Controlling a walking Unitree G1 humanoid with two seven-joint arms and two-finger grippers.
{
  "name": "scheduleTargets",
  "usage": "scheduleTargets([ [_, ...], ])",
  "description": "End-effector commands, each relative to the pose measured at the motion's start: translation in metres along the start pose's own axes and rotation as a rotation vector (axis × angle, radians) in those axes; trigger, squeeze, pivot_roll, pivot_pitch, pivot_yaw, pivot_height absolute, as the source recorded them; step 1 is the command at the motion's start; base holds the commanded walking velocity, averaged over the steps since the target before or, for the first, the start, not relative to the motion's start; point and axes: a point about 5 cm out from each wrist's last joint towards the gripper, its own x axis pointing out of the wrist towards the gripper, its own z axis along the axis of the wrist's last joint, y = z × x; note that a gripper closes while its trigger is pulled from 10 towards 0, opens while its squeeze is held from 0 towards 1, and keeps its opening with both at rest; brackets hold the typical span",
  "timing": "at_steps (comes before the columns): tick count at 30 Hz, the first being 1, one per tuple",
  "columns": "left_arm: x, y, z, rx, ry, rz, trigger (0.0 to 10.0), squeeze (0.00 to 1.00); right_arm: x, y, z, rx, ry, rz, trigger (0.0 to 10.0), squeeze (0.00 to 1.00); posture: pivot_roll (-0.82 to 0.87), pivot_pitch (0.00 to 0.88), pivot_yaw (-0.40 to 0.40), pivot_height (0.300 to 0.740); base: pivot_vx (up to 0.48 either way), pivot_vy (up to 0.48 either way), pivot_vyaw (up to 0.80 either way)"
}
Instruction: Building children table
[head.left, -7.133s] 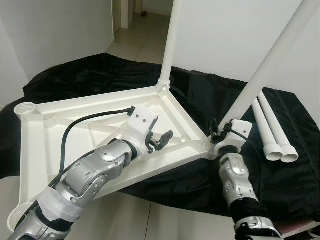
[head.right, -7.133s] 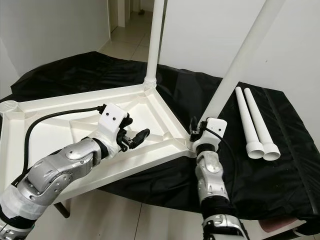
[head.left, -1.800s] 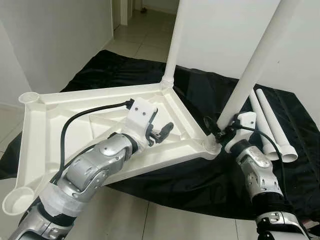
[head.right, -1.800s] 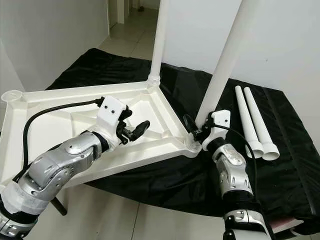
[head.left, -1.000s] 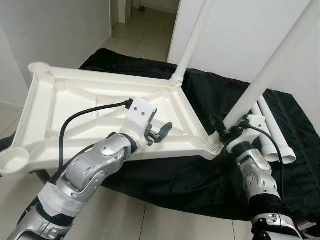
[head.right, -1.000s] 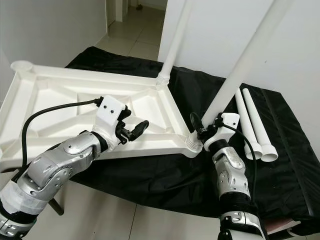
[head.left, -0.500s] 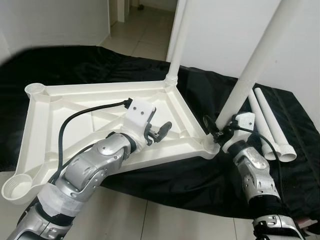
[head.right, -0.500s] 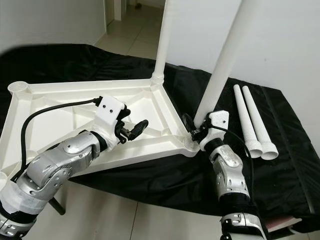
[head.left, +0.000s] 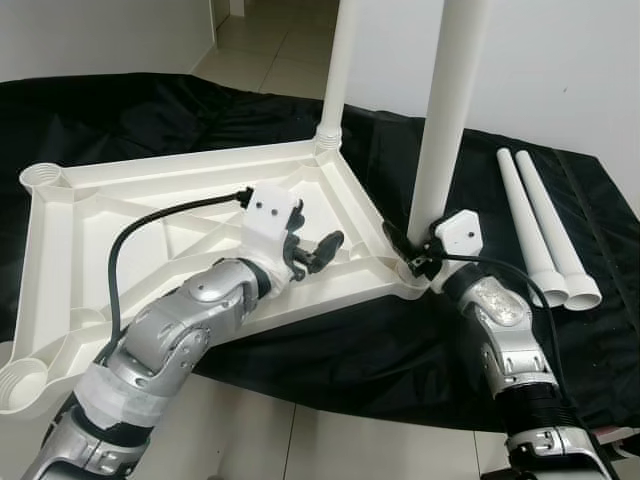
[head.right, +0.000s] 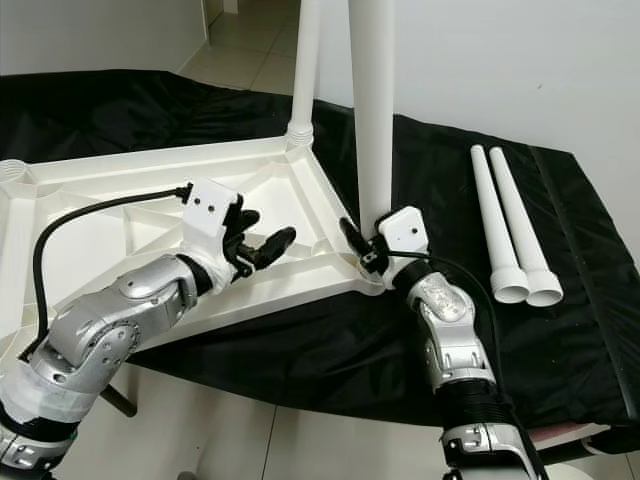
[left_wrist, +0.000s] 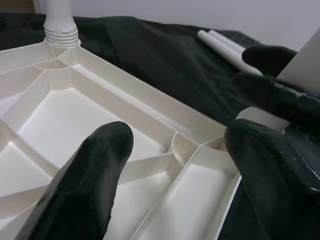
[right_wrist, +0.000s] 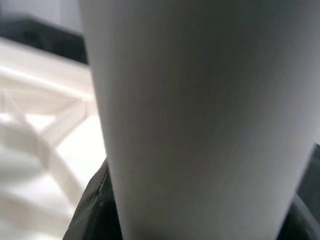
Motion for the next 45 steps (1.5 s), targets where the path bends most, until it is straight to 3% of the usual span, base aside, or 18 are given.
scheduleTargets([
  [1,0.000,-0.007,0.005,-0.020,-0.005,-0.176,10.0,0.00,0.003,-0.007,0.015,0.068,-0.062,-0.030,10.0,0.00,0.04,0.037,-0.077,0.740,0.000,0.000,0.00],
  [4,0.000,-0.004,0.008,-0.048,-0.017,-0.181,10.0,0.00,0.004,-0.011,0.026,0.149,-0.106,-0.036,10.0,0.00,0.04,0.033,-0.074,0.740,0.000,0.000,0.00],
  [5,0.000,-0.004,0.009,-0.066,-0.022,-0.195,10.0,1.00,0.005,-0.015,0.035,0.190,-0.127,-0.013,10.0,0.00,0.04,0.032,-0.073,0.740,0.000,0.000,0.00],
  [7,0.001,-0.004,0.009,-0.077,-0.024,-0.206,10.0,1.00,0.005,-0.016,0.040,0.212,-0.139,0.005,10.0,0.00,0.03,0.030,-0.074,0.740,0.000,0.000,0.00],
  [9,-0.002,-0.007,0.018,-0.078,-0.059,-0.268,10.0,1.00,0.004,-0.018,0.051,0.262,-0.114,0.121,10.0,0.00,0.03,0.028,-0.079,0.740,0.000,0.000,0.00],
  [13,-0.002,-0.006,0.023,-0.058,-0.068,-0.286,10.0,1.00,0.003,-0.018,0.050,0.254,-0.062,0.169,10.0,0.00,0.04,0.026,-0.085,0.740,0.000,0.000,0.00],
  [14,-0.003,-0.009,0.027,-0.036,-0.079,-0.323,10.0,0.00,0.002,-0.019,0.046,0.232,-0.012,0.191,10.0,0.00,0.04,0.024,-0.089,0.740,0.000,0.000,0.00],
  [15,-0.003,-0.009,0.027,-0.036,-0.079,-0.323,10.0,0.00,0.002,-0.019,0.046,0.232,-0.012,0.191,10.0,0.00,0.04,0.024,-0.089,0.740,0.000,0.000,0.00],
  [17,-0.006,-0.019,0.031,0.017,-0.079,-0.456,10.0,0.00,0.000,-0.021,0.034,0.175,0.109,0.233,10.0,0.00,0.05,0.018,-0.111,0.740,0.000,0.000,0.00],
  [19,-0.006,-0.019,0.031,0.017,-0.079,-0.456,10.0,0.00,0.000,-0.021,0.034,0.175,0.109,0.233,10.0,0.00,0.05,0.018,-0.111,0.740,0.000,0.000,0.00],
  [20,-0.008,-0.025,0.033,0.046,-0.081,-0.517,10.0,0.00,-0.002,-0.021,0.028,0.158,0.155,0.261,10.0,0.00,0.05,0.017,-0.114,0.740,0.000,0.000,0.00],
  [25,-0.009,-0.036,0.044,0.056,-0.126,-0.630,10.0,0.00,-0.010,-0.013,0.019,0.193,0.247,0.382,10.0,0.00,0.07,0.013,-0.132,0.740,0.000,0.000,0.00],
  [26,-0.007,-0.037,0.053,0.041,-0.161,-0.674,10.0,0.00,-0.014,-0.009,0.015,0.227,0.288,0.445,10.0,0.00,0.08,0.009,-0.139,0.740,0.000,0.000,0.00],
  [29,-0.007,-0.037,0.053,0.041,-0.161,-0.674,10.0,0.00,-0.014,-0.009,0.015,0.227,0.288,0.445,10.0,0.00,0.08,0.009,-0.139,0.740,0.000,0.000,0.00],
  [33,-0.004,-0.039,0.090,-0.054,-0.299,-0.849,10.0,0.00,-0.016,0.006,0.002,0.322,0.373,0.591,10.0,0.00,0.07,0.000,-0.142,0.740,0.000,0.000,0.00],
  [39,-0.007,-0.047,0.099,-0.114,-0.334,-1.001,10.0,0.00,-0.010,0.011,-0.001,0.339,0.391,0.645,10.0,0.00,0.07,0.000,-0.139,0.740,0.000,0.000,0.00],
  [43,-0.008,-0.049,0.100,-0.132,-0.338,-1.033,10.0,0.00,-0.009,0.014,-0.003,0.339,0.398,0.661,10.0,0.00,0.06,0.000,-0.135,0.740,0.000,0.000,0.00],
  [45,-0.012,-0.053,0.101,-0.137,-0.329,-1.110,10.0,0.00,-0.007,0.019,-0.005,0.349,0.410,0.691,10.0,0.00,0.05,0.000,-0.132,0.740,0.000,0.000,0.00],
])
